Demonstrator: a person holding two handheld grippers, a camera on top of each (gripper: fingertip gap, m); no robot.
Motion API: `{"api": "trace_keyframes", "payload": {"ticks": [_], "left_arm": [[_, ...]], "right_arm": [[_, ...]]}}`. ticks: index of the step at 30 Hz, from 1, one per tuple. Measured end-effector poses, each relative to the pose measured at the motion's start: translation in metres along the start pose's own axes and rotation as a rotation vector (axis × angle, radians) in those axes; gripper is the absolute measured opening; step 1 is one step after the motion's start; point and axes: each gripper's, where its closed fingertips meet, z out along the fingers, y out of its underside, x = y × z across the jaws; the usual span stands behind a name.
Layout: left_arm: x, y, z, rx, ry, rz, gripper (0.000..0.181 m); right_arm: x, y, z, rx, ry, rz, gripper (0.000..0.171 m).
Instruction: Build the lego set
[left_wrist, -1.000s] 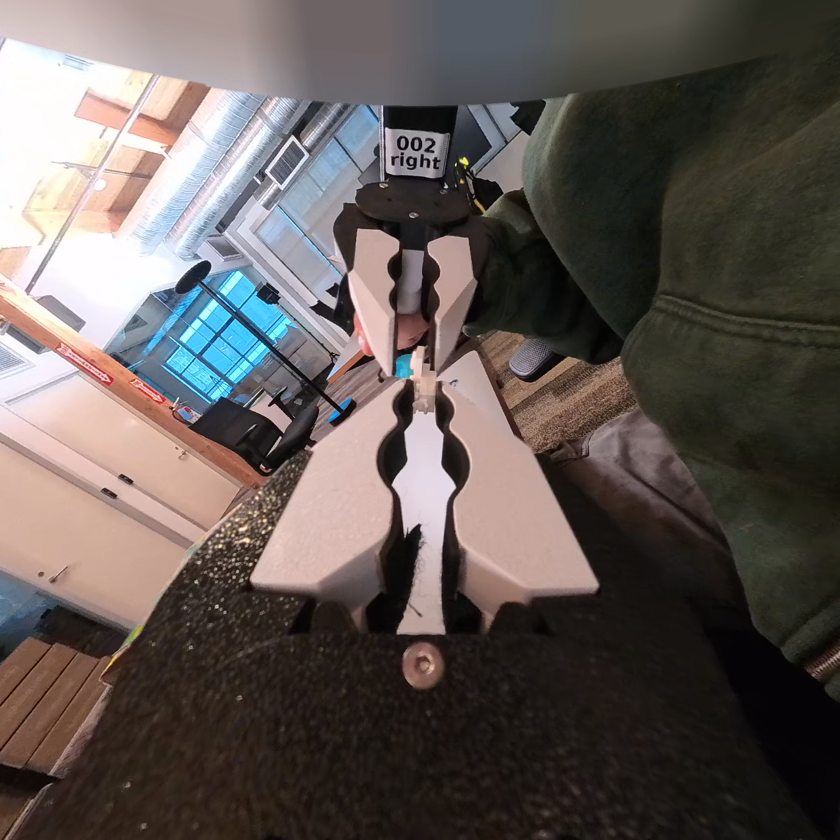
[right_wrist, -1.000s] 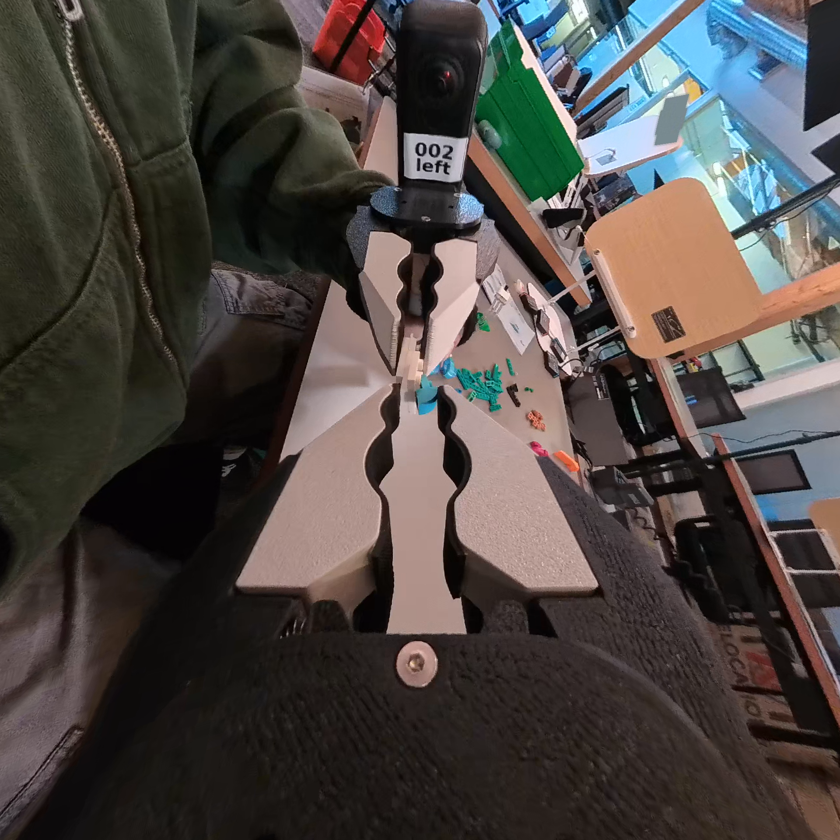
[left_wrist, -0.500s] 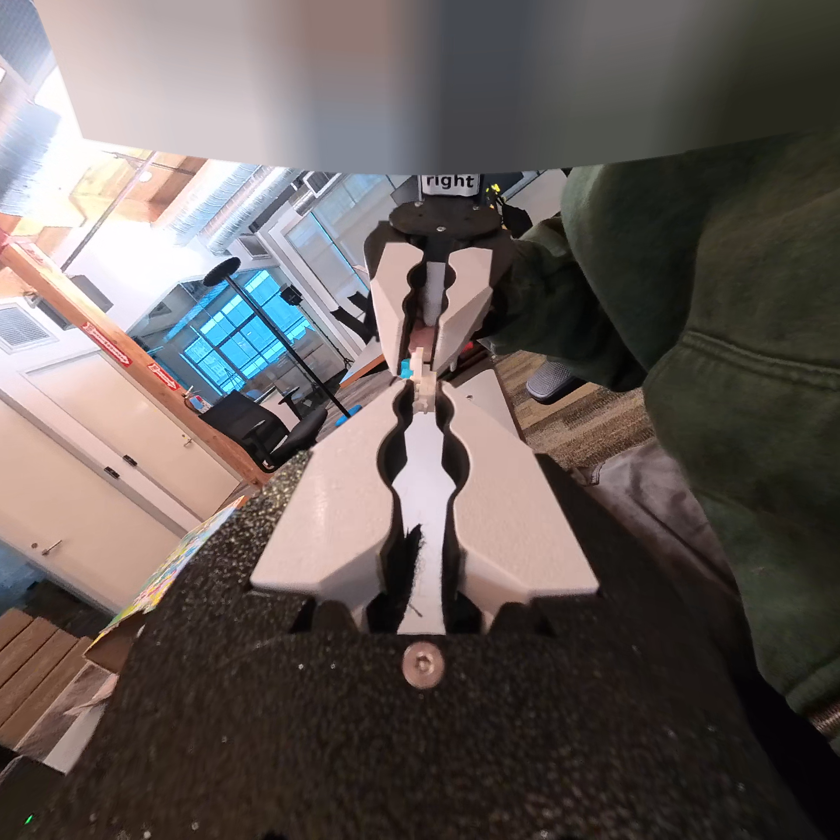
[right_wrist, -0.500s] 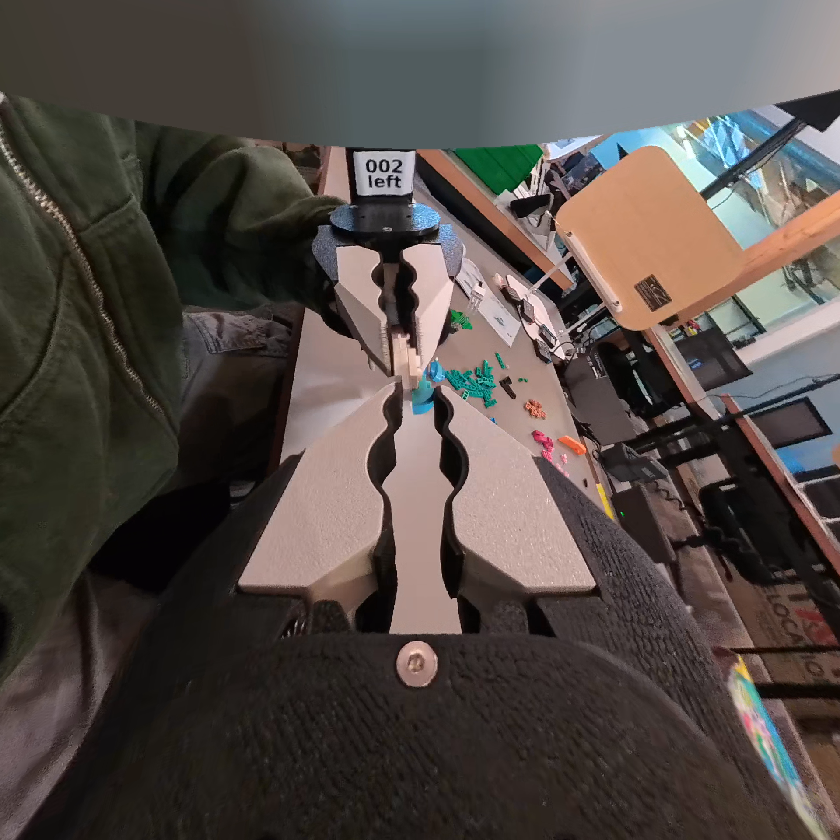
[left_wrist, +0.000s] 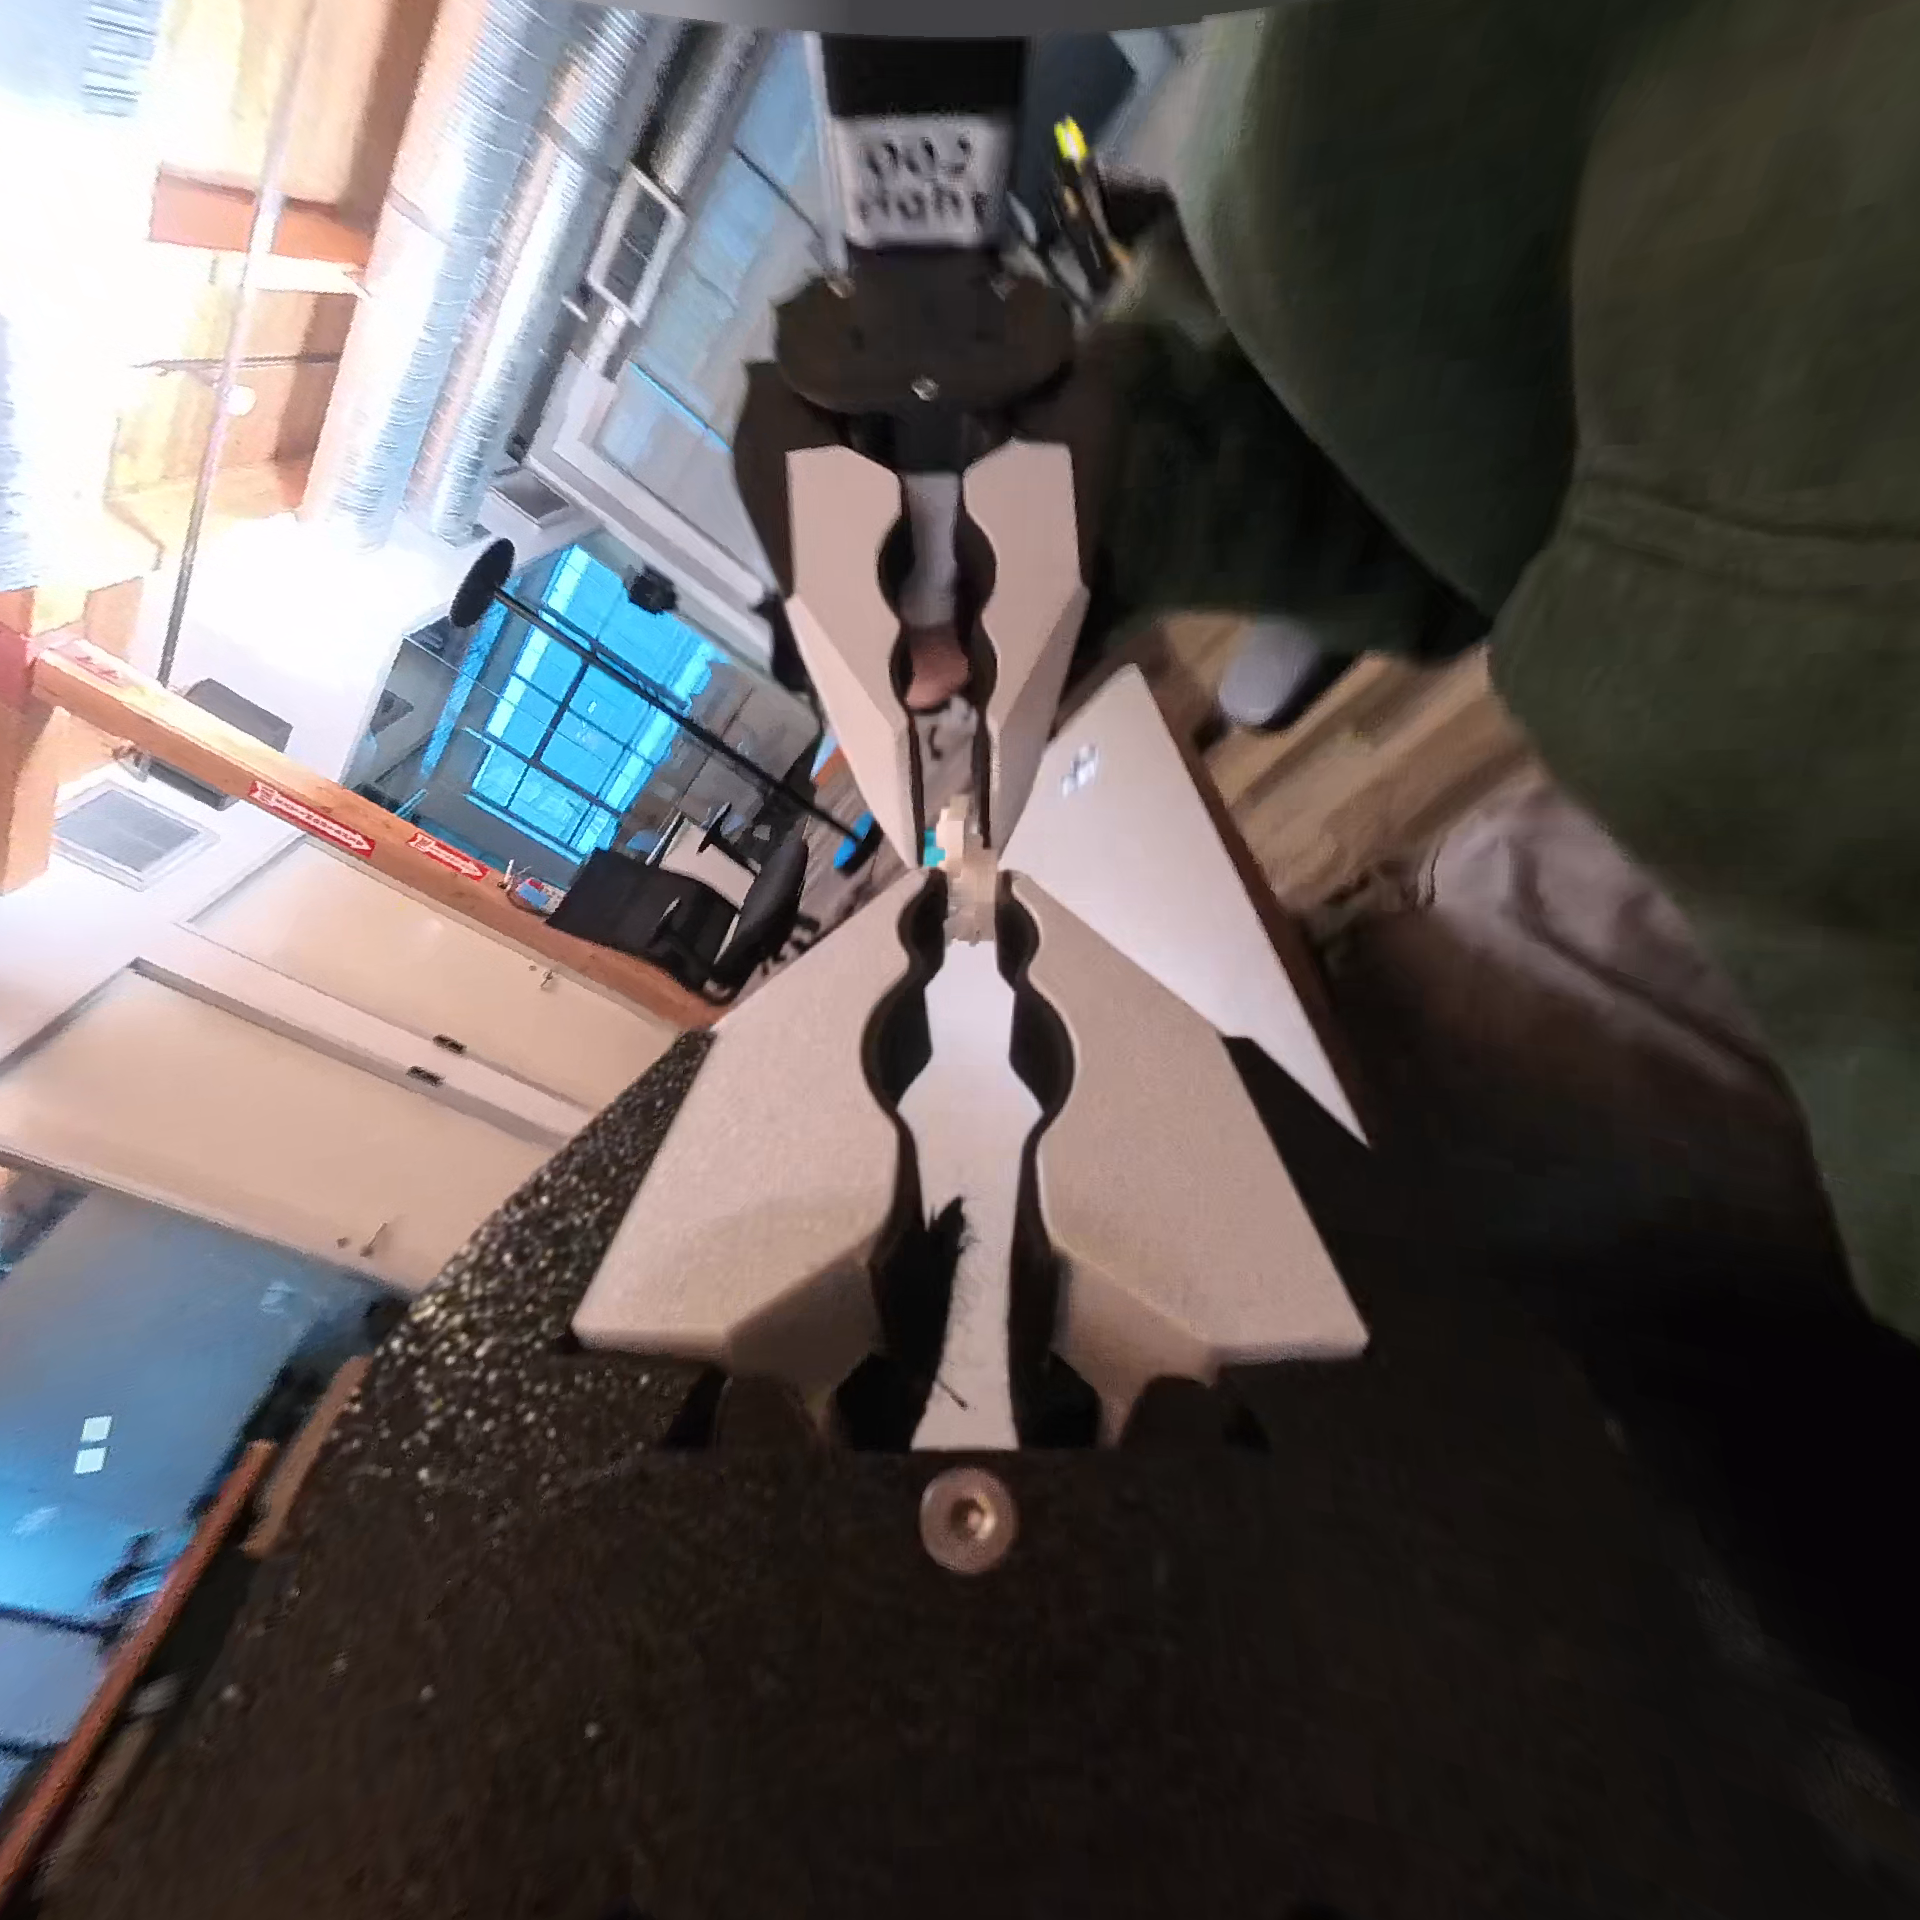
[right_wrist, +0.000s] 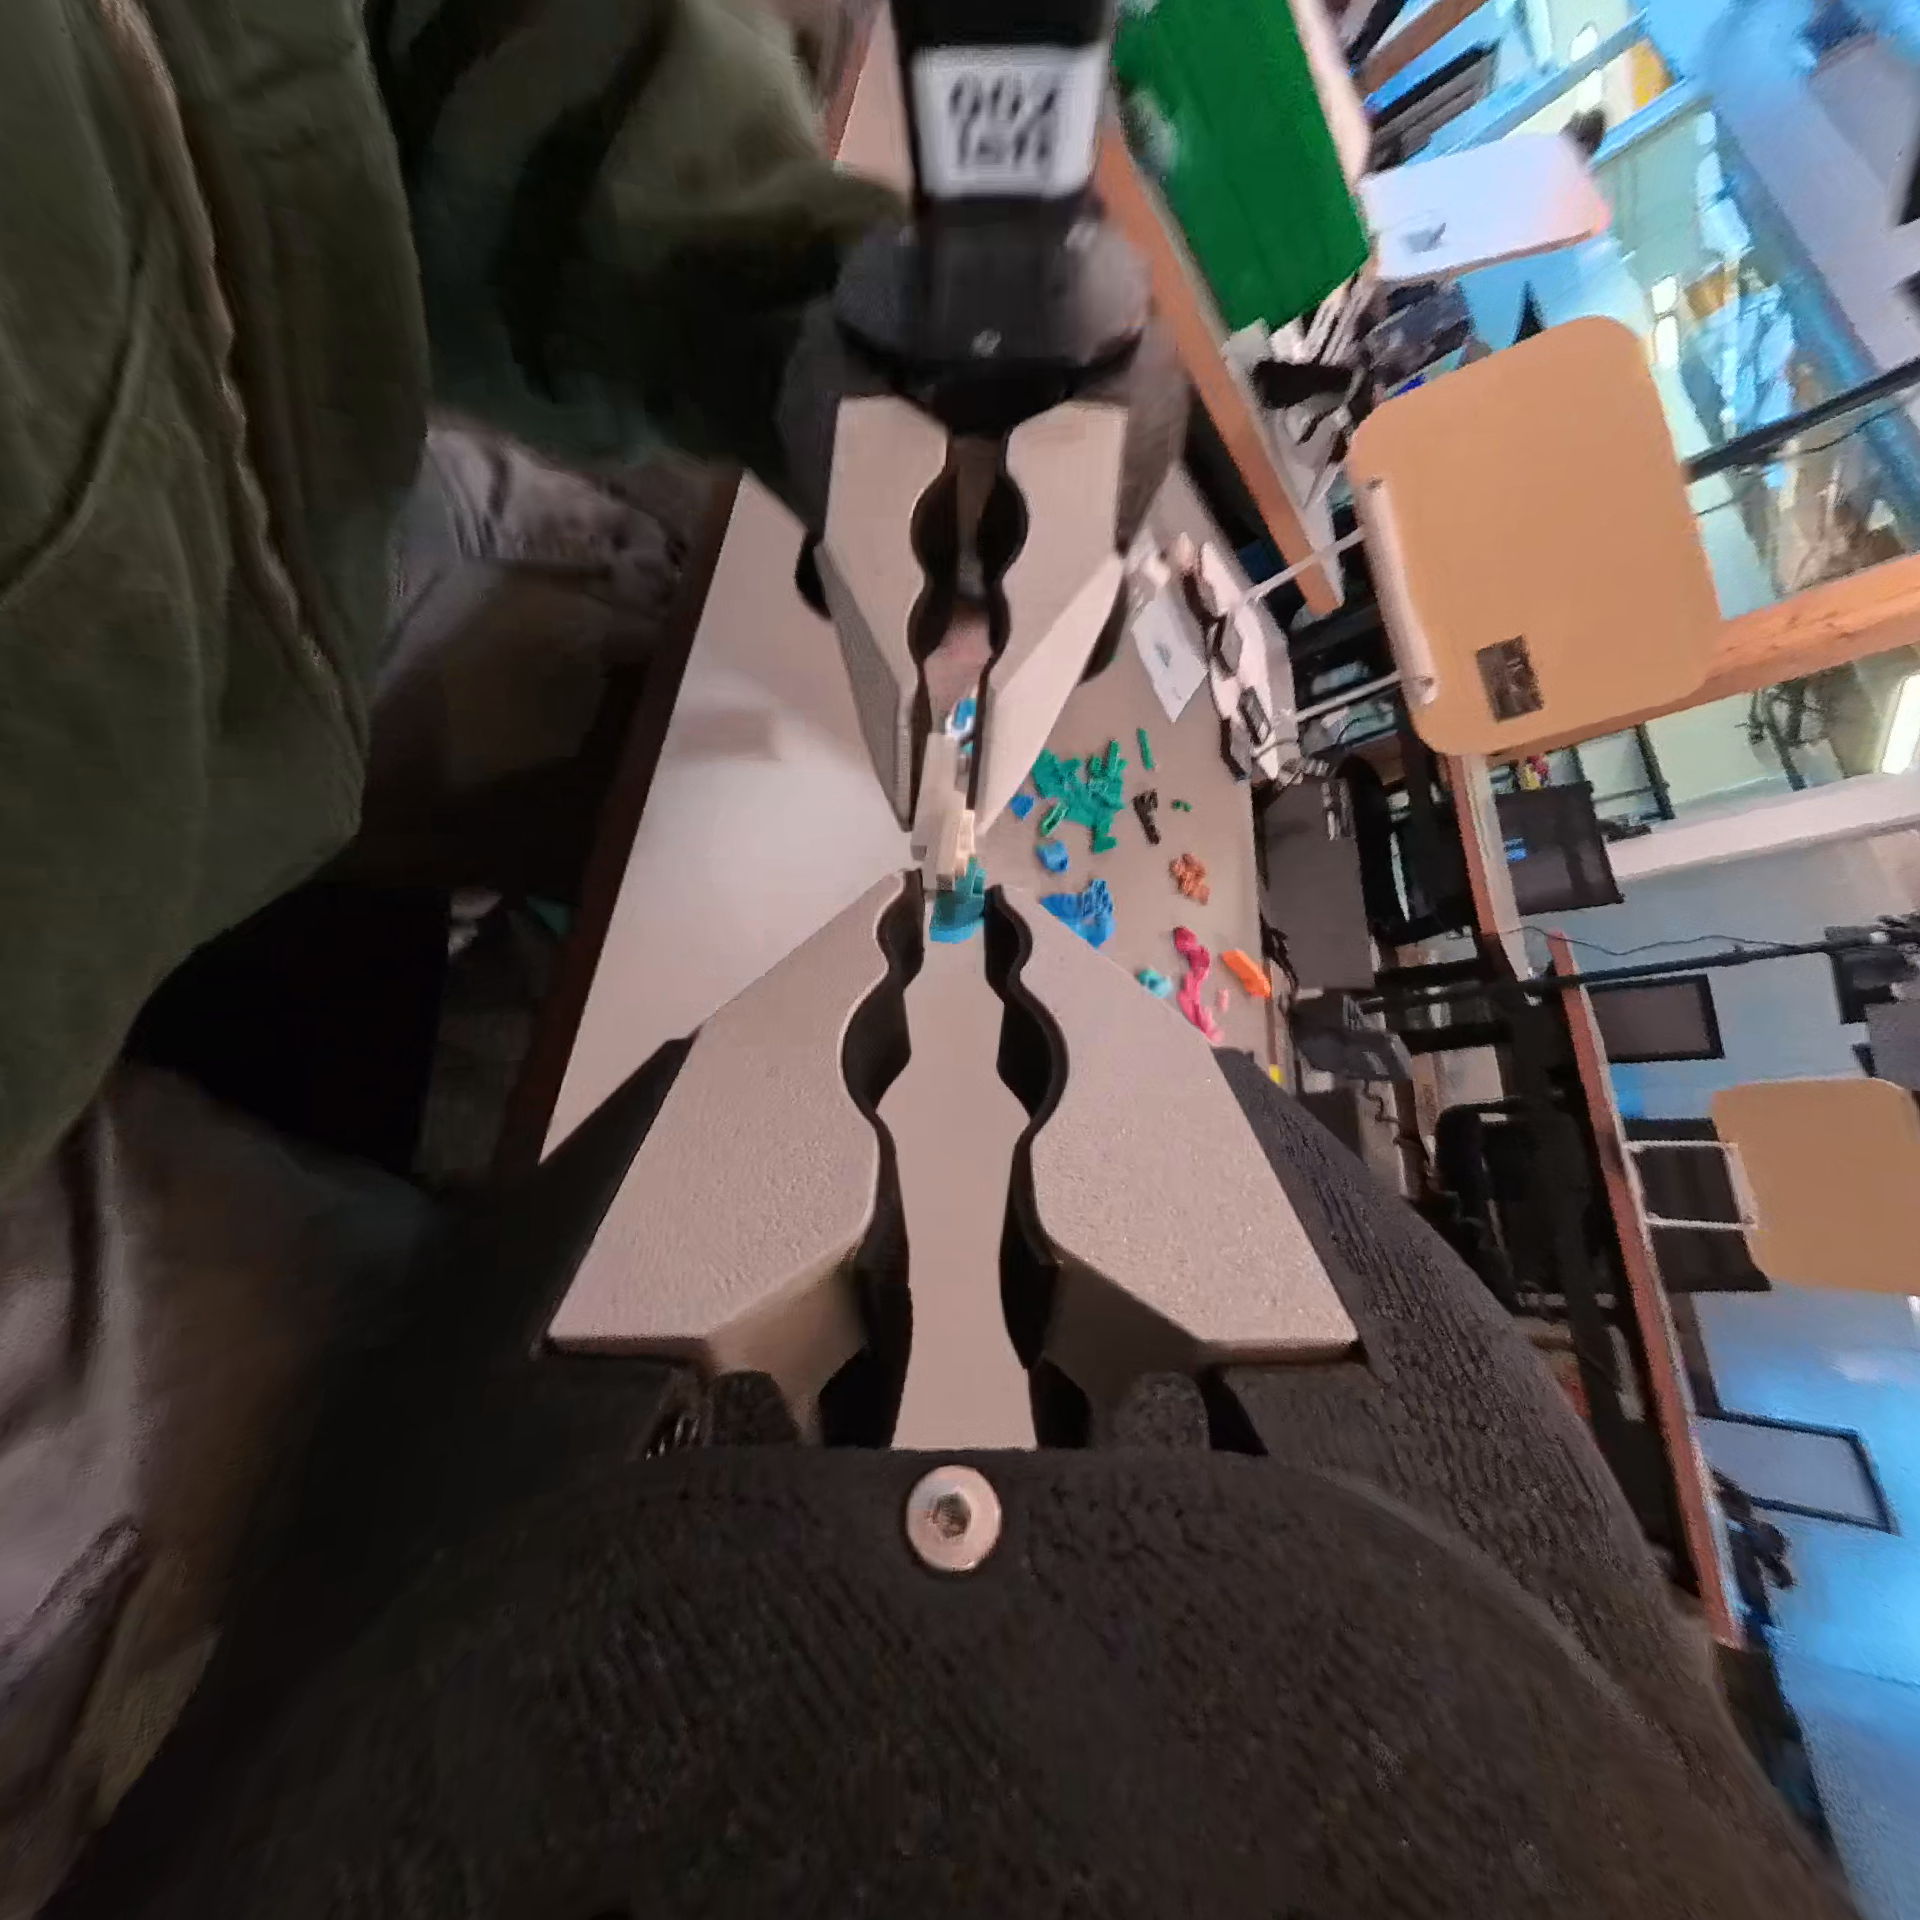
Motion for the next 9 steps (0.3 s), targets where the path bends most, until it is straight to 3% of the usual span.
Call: {"api": "trace_keyframes", "payload": {"ticks": [1,9], "left_arm": [[0.004,0.004,0.001,-0.041,0.02,0.049,0.007],[0.015,0.023,0.006,-0.112,0.039,0.085,0.007]], "right_arm": [[-0.005,0.005,0.002,-0.039,-0.018,-0.03,0.01],[-0.016,0.024,0.011,-0.145,-0.061,-0.074,0.01]]}}
